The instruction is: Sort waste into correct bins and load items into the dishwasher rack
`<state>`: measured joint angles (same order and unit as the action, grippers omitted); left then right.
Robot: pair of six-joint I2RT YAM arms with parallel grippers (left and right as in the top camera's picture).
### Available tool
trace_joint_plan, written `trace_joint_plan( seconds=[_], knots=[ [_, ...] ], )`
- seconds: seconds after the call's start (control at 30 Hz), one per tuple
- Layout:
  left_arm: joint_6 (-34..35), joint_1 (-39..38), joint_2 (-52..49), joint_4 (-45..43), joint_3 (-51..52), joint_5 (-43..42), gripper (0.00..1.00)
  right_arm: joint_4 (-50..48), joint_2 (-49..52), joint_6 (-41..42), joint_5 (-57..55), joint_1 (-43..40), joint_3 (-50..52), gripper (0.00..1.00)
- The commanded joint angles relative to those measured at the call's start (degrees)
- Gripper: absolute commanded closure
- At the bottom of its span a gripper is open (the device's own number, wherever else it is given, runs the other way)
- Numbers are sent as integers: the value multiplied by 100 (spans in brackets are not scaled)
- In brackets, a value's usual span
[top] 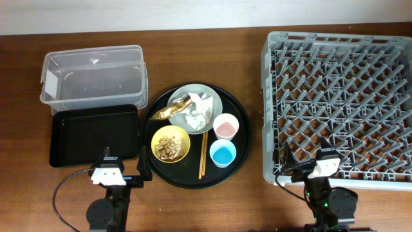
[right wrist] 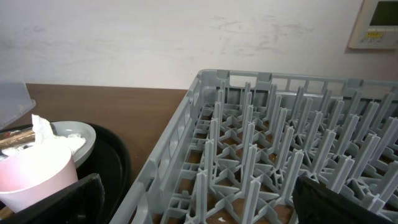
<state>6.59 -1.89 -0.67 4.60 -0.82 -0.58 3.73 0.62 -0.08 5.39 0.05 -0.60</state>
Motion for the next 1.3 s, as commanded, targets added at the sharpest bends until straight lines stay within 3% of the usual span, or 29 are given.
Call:
trace_joint_plan(
  seconds=[0.0, 0.17, 0.37, 0.5, 0.77, 0.87, 0.93, 1.03, 1.1, 1.27],
  knots=[
    [-90, 31, 22, 20, 28, 17, 1, 37, -26, -11, -26, 31, 28, 2],
    [-87, 31, 20, 22, 28, 33, 1, 35, -26, -4, -7, 33, 28, 2],
    [22, 31, -203, 254, -210, -87, 1, 280, 4, 739, 42, 33, -127, 2],
    [20, 31, -1032, 1167, -1342, -116, 1, 1058, 485, 835, 50, 31, -931, 2],
    [15, 31, -4015, 3711, -4343, -144, 1, 3147, 3082, 833, 57, 31, -3508, 2],
    [-22, 31, -4765, 4909, -5399, -219, 1, 4085, 3856, 776, 50, 31, -4323, 1],
    [-22, 31, -4920, 5165, -5740, -264, 1, 4487, 4260, 765, 52, 31, -4715, 2],
    [-22, 31, -4916, 4839, -5753, -380, 1, 4562, 4385, 765, 52, 31, -4859, 2],
    [-33, -2, -5174, 4039, -5753, -568, 1, 4579, 4385, 767, 52, 31, -4857, 2],
    [-632, -656, -6994, 2492, -6037, -568, 1, 4577, 4385, 767, 52, 31, -4857, 2]
  ],
)
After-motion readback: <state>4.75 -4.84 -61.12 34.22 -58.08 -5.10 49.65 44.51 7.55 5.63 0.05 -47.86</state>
